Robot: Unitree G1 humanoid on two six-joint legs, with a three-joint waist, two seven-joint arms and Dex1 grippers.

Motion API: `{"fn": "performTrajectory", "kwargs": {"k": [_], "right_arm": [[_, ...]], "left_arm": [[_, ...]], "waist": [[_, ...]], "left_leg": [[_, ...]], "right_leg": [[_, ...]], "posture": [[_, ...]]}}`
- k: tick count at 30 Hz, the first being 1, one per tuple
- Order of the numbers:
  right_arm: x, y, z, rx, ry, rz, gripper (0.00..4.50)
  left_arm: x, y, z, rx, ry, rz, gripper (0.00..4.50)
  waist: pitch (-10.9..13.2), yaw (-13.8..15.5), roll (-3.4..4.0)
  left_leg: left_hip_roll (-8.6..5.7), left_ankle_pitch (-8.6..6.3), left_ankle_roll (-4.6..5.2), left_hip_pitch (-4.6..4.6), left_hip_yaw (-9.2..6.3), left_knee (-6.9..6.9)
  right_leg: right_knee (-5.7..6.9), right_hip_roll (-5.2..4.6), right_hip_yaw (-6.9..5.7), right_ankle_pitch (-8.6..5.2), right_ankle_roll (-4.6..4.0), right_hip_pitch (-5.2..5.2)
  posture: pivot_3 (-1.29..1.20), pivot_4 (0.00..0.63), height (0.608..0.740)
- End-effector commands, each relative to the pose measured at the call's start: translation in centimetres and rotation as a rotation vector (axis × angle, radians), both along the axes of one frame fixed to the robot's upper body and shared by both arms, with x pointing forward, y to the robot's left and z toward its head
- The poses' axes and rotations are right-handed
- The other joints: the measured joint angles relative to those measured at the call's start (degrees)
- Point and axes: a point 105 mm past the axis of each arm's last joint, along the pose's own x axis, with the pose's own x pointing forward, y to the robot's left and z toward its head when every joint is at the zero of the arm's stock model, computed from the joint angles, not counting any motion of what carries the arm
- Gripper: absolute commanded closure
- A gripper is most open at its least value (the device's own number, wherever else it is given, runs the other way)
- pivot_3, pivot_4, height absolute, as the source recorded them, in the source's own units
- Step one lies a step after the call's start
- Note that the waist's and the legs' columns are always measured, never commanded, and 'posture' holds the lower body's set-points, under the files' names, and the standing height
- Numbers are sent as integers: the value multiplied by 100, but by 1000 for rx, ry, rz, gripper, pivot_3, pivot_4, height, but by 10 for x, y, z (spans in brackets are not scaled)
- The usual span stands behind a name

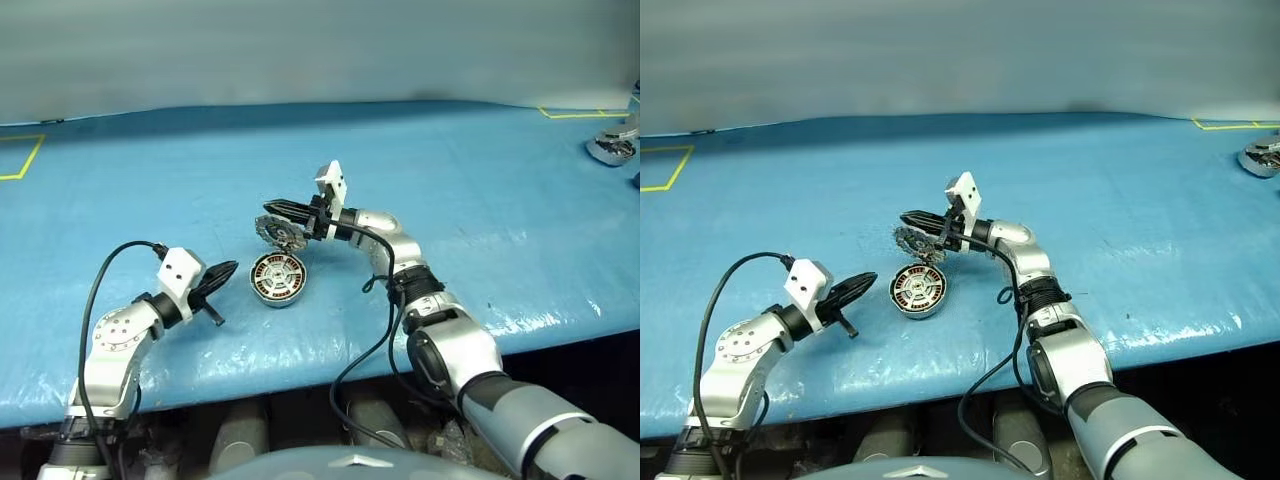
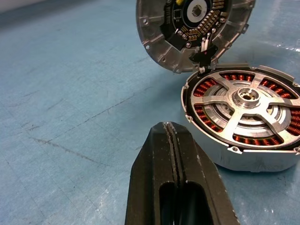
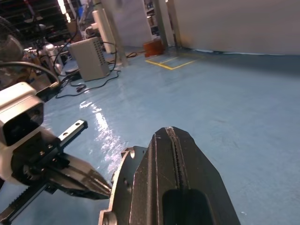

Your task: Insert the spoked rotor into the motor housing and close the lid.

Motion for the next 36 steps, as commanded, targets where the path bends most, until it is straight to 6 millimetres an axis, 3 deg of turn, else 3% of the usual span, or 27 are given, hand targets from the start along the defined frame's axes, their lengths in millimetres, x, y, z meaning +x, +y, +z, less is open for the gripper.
{"fn": "performTrajectory", "kwargs": {"k": [1,8,19,24,27,30,36], "right_arm": [[-11,1,5,26,-19,33,4500],[-48,3,-29,-73,-2,99,4500],[-65,0,-65,-175,54,73,4500],[-58,-5,-55,-81,52,-48,4500],[-49,-11,-31,51,48,-136,4500],[-49,-12,-27,17,-11,-182,3903],[-51,-9,-35,-77,-45,-191,1929]], "left_arm": [[5,5,15,8,-56,21,4488],[9,5,19,-11,-70,23,4488],[10,2,20,-29,-71,10,4488],[9,-5,17,-54,-70,1,4488],[8,-10,17,-77,-87,-13,4488],[5,-17,14,-112,-59,-39,4500],[2,-23,15,-137,-60,-80,4500]], "waist": [[0,8,0],[0,14,0],[-1,21,-2],[-3,30,-4],[-2,32,-4],[-2,34,-4],[-2,27,-4]], "left_leg": [[0,0,0,0,2,1],[0,0,-1,0,3,3],[0,1,-2,1,6,7],[0,0,-2,1,6,6],[0,0,-2,1,6,9],[0,1,-2,-1,7,10],[0,1,-2,-1,7,5]], "right_leg": [[0,-1,1,0,0,-1],[1,-1,0,-1,0,-3],[1,-1,2,-5,-7,-3],[-1,-1,2,-6,-6,-2],[0,-1,2,-8,-10,-2],[0,-1,4,-14,-21,-2],[0,-1,3,-16,-24,-5]], "posture": [[0,150,740],[0,150,740],[0,150,740],[0,150,740],[0,150,740],[0,150,740],[0,150,740]]}}
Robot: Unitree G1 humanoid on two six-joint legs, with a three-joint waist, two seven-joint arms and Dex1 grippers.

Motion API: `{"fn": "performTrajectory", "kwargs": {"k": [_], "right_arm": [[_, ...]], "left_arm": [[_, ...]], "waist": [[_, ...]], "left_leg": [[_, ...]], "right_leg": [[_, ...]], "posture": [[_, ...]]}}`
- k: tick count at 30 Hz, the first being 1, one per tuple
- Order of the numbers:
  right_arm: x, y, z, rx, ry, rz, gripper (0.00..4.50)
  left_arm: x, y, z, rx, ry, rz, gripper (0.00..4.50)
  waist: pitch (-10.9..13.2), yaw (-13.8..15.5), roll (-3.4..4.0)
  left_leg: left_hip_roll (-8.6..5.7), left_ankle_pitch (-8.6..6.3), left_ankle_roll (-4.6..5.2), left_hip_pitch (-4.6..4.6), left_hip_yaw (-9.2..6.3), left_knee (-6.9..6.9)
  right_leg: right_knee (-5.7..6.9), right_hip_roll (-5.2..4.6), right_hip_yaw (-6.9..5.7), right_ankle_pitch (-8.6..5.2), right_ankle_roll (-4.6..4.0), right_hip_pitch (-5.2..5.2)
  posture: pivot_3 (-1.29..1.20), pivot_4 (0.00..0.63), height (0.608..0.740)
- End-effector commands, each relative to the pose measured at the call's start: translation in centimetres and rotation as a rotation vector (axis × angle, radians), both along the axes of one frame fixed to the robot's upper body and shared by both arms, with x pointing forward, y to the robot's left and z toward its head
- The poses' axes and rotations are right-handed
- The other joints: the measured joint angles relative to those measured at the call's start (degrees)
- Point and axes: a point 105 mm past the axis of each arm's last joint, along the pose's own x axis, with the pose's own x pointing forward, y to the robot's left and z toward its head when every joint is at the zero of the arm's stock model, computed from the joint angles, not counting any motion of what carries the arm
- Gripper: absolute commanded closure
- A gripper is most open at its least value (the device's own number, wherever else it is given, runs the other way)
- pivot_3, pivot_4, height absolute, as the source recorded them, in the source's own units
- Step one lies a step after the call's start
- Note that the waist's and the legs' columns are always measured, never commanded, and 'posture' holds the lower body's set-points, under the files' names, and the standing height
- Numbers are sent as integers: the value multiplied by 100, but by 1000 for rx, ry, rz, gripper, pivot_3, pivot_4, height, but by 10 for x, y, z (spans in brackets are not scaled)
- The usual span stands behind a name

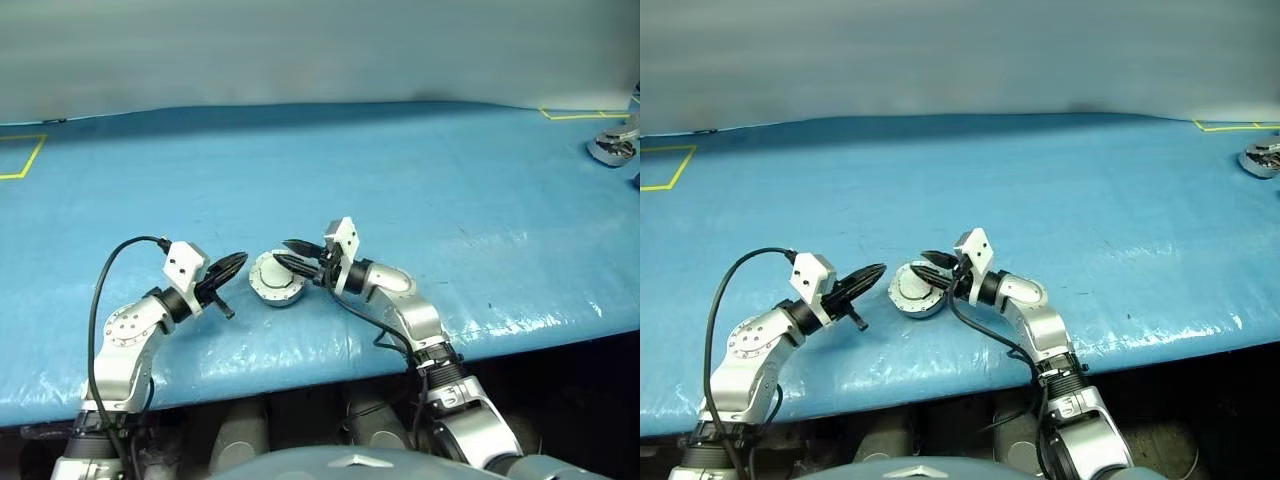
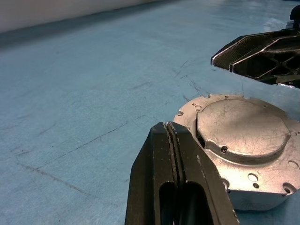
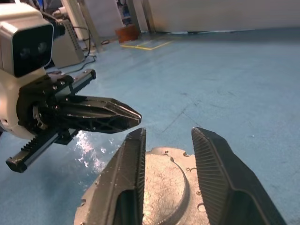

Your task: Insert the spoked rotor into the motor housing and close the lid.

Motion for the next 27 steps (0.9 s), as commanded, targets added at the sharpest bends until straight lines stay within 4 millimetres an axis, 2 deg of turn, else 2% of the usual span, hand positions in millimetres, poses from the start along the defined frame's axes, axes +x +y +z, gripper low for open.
{"fn": "performTrajectory", "kwargs": {"k": [1,6,11,20,23,26,27], "right_arm": [[-4,6,8,-12,-50,15,1626],[-11,14,6,-14,-20,57,17],[-11,16,-7,-118,-69,54,17],[-11,14,-17,-213,-141,46,17],[-9,12,-18,-218,-155,39,600],[-10,12,-13,-184,-143,42,1516],[-10,12,-12,-179,-141,44,1516]], "left_arm": [[-3,-3,6,-14,-27,-29,4500],[-6,0,7,-16,-28,-43,4500],[-7,2,6,-18,-30,-51,4500],[-5,2,-2,-43,-17,-31,4500],[-4,2,-3,-46,-15,-25,4500],[-4,2,-3,-46,-13,-23,4500],[-4,2,-4,-46,-13,-22,4500]], "waist": [[0,1,0],[0,5,0],[0,5,0],[0,5,-1],[-1,6,-1],[-1,7,-2],[-1,7,-2]], "left_leg": [[0,0,0,0,0,0],[0,0,0,-1,1,2],[0,0,0,-1,1,3],[0,0,0,0,1,3],[0,0,0,2,1,4],[0,0,0,1,1,4],[0,0,0,1,1,4]], "right_leg": [[0,0,0,0,0,0],[0,0,1,0,-1,0],[-1,0,1,-2,-2,1],[-2,-1,1,-2,-2,2],[-1,-1,1,-2,-2,2],[-1,-1,1,-2,-2,3],[-1,-1,1,-2,-2,3]], "posture": [[0,150,740],[0,150,740],[0,150,740],[0,150,740],[0,150,740],[0,150,740],[0,150,740]]}}
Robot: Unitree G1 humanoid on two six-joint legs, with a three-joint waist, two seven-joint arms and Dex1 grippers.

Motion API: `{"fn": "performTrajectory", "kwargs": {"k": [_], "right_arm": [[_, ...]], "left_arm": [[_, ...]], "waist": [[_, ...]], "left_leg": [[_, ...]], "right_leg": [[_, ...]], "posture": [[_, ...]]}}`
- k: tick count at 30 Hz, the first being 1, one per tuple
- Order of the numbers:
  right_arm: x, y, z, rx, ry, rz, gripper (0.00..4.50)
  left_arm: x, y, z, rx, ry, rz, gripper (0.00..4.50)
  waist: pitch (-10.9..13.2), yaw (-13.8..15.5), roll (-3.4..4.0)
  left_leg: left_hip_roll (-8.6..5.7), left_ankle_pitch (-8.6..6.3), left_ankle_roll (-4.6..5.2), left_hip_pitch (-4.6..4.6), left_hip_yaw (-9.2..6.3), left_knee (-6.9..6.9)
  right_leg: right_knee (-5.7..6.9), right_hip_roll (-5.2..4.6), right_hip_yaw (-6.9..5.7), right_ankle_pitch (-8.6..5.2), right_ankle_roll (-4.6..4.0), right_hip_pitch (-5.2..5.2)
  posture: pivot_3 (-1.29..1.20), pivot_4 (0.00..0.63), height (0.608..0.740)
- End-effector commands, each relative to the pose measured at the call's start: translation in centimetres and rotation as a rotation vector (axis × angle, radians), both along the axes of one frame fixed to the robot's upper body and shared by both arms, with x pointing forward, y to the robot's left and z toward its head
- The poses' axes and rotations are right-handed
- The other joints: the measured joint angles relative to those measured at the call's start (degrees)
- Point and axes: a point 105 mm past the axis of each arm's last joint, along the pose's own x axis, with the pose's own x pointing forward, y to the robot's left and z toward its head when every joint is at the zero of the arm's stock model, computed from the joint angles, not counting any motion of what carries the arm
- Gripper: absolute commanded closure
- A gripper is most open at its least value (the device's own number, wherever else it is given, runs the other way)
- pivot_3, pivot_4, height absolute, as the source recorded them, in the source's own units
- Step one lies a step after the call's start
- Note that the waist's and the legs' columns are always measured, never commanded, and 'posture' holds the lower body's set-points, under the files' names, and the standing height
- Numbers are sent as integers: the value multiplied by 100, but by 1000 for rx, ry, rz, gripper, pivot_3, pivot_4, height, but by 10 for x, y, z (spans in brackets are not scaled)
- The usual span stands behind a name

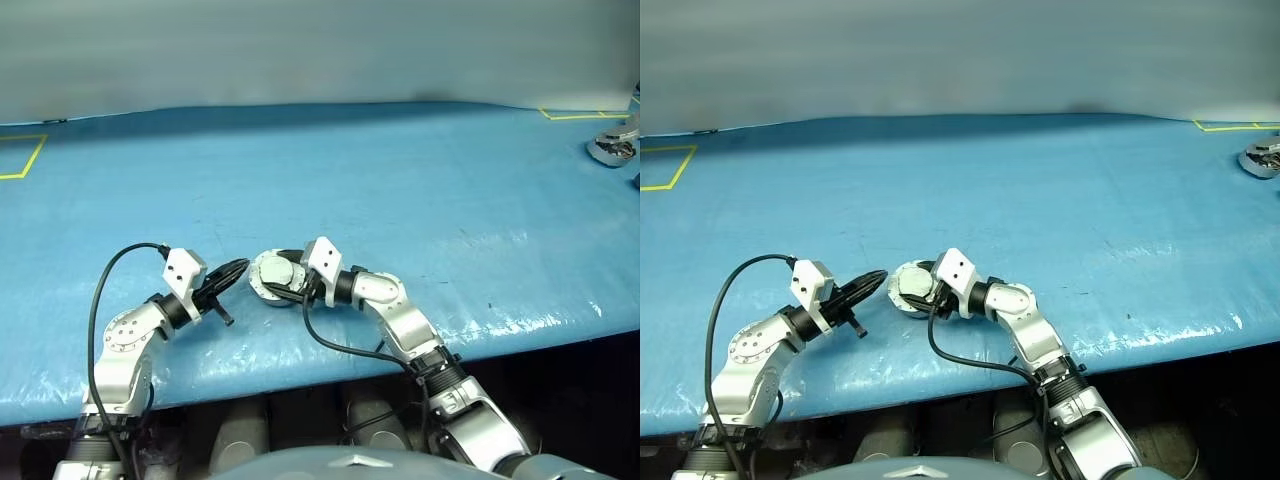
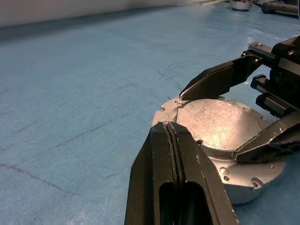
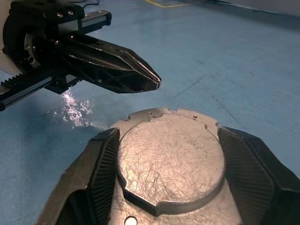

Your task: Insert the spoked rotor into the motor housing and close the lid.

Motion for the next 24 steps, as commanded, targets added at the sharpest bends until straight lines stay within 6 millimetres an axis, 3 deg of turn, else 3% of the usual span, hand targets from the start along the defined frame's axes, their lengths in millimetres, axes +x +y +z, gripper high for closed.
{"fn": "performTrajectory", "kwargs": {"k": [1,11,24], "right_arm": [[1,-1,6,27,0,5,1516],[-3,3,26,89,21,83,1516],[3,-3,1,-12,4,45,1516]], "left_arm": [[1,0,6,-8,-31,4,4500],[0,0,3,-4,-24,10,4500],[0,-1,1,3,-27,19,4500]], "waist": [[0,0,0],[0,-1,0],[0,-2,0]], "left_leg": [[0,0,0,0,0,0],[0,0,0,-1,0,-1],[0,0,0,-1,0,0]], "right_leg": [[0,0,0,0,0,0],[-1,0,0,0,0,-1],[-1,0,0,0,0,-1]], "posture": [[0,150,740],[0,150,740],[0,150,740]]}}
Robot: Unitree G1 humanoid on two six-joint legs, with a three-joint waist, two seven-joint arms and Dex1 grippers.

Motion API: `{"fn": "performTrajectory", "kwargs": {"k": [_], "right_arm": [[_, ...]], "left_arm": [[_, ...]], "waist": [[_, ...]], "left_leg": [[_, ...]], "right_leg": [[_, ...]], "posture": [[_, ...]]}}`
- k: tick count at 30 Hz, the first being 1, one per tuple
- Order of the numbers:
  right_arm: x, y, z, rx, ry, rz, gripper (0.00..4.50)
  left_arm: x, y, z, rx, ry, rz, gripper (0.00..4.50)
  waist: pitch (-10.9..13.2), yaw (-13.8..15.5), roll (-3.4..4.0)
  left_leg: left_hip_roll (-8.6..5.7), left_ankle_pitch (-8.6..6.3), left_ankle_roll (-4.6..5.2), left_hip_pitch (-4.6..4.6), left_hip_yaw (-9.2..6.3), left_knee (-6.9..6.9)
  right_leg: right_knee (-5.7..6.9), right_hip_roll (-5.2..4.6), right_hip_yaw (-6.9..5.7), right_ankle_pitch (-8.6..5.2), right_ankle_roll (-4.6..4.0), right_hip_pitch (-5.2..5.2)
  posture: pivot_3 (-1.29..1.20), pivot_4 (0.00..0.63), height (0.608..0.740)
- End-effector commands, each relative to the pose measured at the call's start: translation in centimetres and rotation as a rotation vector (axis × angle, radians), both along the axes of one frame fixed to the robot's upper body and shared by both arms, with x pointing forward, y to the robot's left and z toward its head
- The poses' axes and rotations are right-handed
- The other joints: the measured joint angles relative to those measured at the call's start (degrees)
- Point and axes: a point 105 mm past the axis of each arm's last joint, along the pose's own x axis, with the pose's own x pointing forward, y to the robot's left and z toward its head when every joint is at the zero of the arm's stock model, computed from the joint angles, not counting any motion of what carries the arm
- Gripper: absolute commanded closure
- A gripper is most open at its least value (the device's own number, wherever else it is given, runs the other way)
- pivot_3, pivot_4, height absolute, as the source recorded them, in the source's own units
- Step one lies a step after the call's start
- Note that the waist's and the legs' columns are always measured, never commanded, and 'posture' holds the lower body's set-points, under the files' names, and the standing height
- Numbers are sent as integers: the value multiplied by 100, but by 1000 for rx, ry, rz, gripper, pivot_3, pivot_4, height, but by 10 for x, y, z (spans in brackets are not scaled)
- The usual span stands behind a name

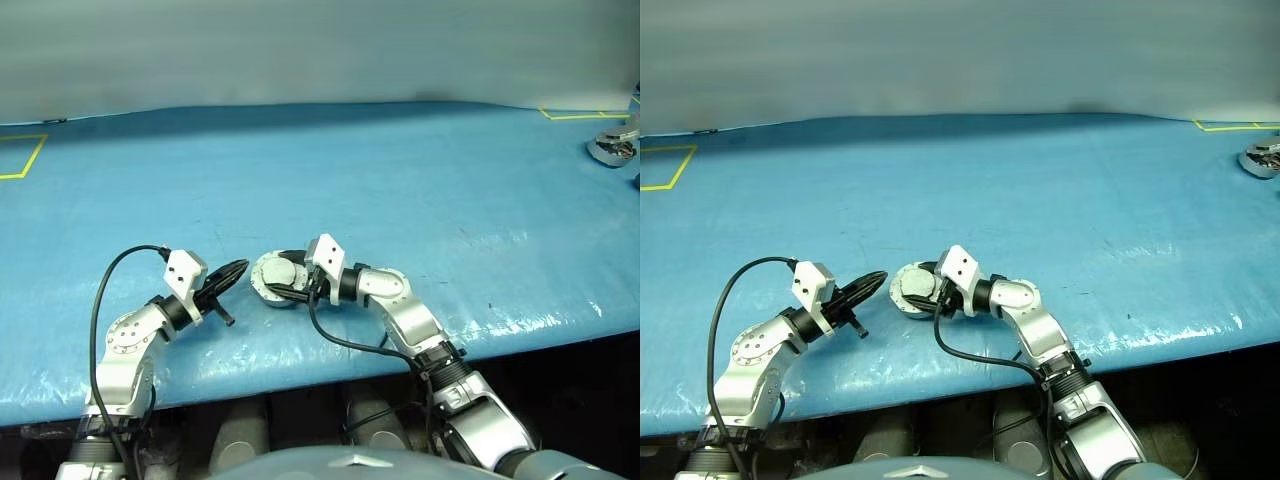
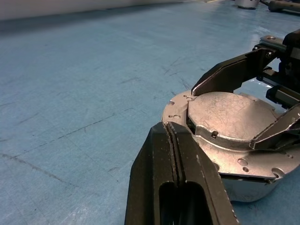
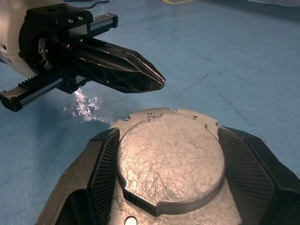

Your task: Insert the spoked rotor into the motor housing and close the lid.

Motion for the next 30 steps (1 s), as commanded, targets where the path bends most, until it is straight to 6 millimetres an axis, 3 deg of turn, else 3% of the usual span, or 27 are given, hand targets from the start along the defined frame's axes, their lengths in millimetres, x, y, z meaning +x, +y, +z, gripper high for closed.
{"fn": "performTrajectory", "kwargs": {"k": [1,13,18,23,30], "right_arm": [[3,-1,-3,-14,-16,-5,1516],[4,-15,-37,-154,25,-11,1516],[4,-19,-34,-131,57,-9,1516],[3,-15,-17,-33,99,12,1516],[6,-19,-32,-154,39,-8,1516]], "left_arm": [[0,-1,4,3,-29,-1,4500],[-1,-1,5,-7,-35,10,4500],[-2,0,4,-9,-33,11,4500],[-3,-2,4,-11,-30,8,4500],[-2,-1,4,-12,-35,11,4500]], "waist": [[0,-4,0],[-5,-8,1],[-7,4,-1],[-7,20,-2],[-7,19,-1]], "left_leg": [[0,0,0,1,0,0],[1,0,0,25,0,3],[0,0,0,71,0,2],[0,-1,-1,69,0,-1],[0,-7,-9,67,0,-14]], "right_leg": [[0,0,0,0,0,1],[2,0,0,-1,-1,23],[-4,-3,0,-5,-5,70],[-5,-4,0,-5,-5,68],[-7,-4,-2,-13,-10,61]], "posture": [[0,150,740],[0,150,740],[0,150,740],[0,150,740],[0,150,740]]}}
